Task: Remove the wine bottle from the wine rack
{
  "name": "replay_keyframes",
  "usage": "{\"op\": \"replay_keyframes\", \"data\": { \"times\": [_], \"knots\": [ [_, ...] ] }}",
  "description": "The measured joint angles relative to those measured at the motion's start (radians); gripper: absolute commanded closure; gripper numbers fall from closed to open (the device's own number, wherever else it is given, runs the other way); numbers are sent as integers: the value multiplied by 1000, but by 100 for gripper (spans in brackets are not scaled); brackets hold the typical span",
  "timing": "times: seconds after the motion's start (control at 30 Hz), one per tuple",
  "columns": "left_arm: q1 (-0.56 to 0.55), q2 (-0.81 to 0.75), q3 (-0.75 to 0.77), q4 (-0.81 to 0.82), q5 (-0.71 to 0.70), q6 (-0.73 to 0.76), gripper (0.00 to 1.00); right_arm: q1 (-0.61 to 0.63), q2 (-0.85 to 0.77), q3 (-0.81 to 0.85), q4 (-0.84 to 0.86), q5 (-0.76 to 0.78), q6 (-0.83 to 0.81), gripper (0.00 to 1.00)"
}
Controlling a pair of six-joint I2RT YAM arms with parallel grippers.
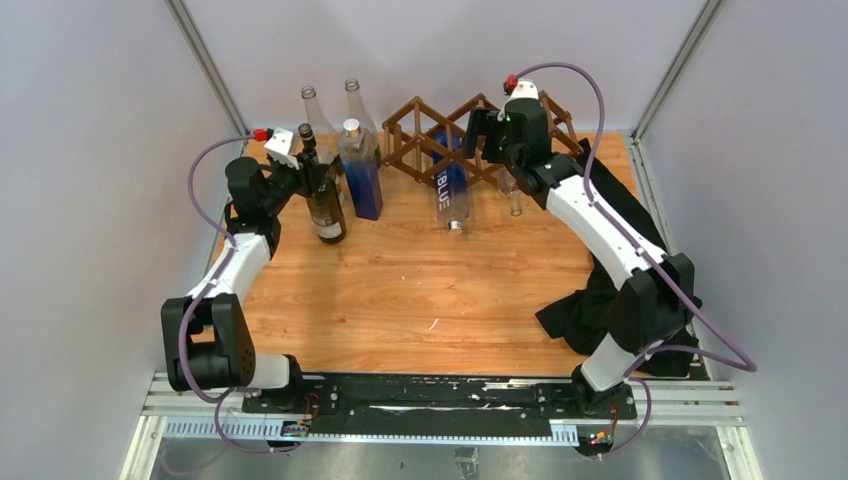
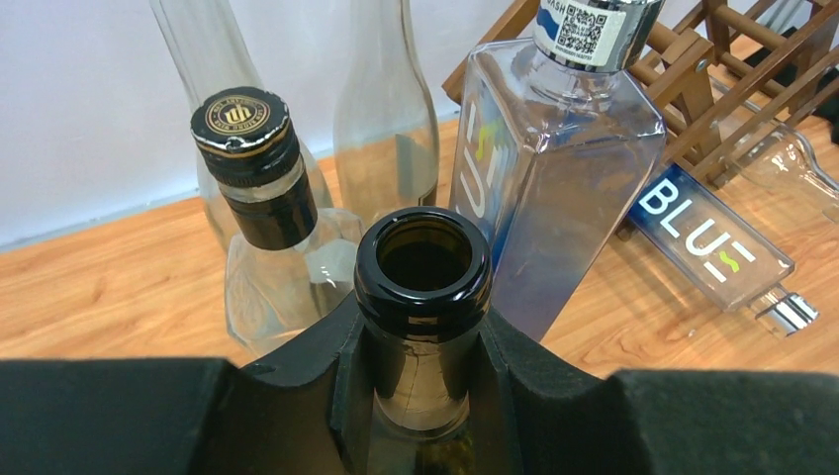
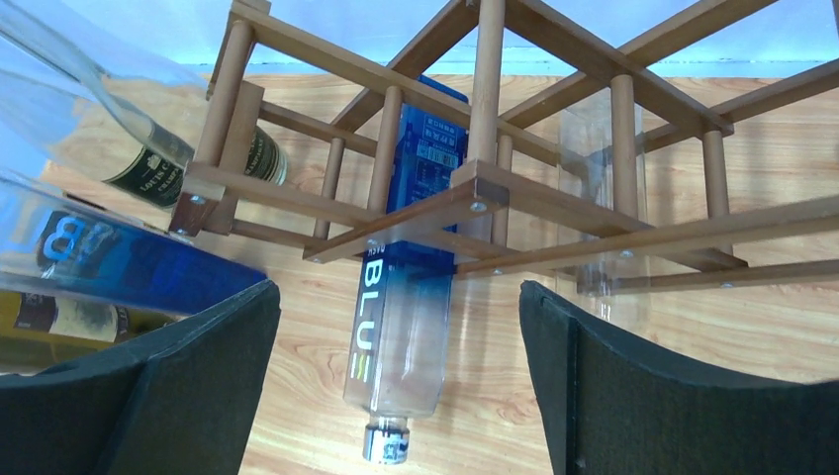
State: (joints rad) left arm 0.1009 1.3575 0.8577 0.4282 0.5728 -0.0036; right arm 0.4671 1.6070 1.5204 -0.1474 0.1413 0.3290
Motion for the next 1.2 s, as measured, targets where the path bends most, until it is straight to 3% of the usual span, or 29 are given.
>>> {"op": "replay_keyframes", "data": {
  "times": [0.1, 0.27, 0.33, 0.5, 0.87, 0.97, 1.13, 1.2],
  "knots": [
    [0, 6, -6, 27, 2, -5, 74, -21, 52, 55, -21, -24, 0, 11],
    [0, 8, -20, 63, 0, 14, 22, -67, 118, 146, -66, -56, 1, 17],
    [0, 6, -21, 87, 2, 22, 10, -85, 138, 183, -84, -64, 1, 19],
    [0, -31, -20, 84, 1, 44, 0, -114, 222, 321, -119, -72, -5, 27],
    [0, -156, 94, -222, 13, 113, 0, -136, 489, 596, -241, -151, -8, 41],
    [1, -156, 184, -360, 21, 144, 0, -137, 519, 604, -262, -159, -7, 54],
    [1, -174, 243, -497, 31, 196, 0, -150, 531, 620, -257, -167, 24, 89],
    [1, -181, 243, -533, 34, 209, 0, -154, 529, 620, -257, -166, 42, 93]
  ]
}}
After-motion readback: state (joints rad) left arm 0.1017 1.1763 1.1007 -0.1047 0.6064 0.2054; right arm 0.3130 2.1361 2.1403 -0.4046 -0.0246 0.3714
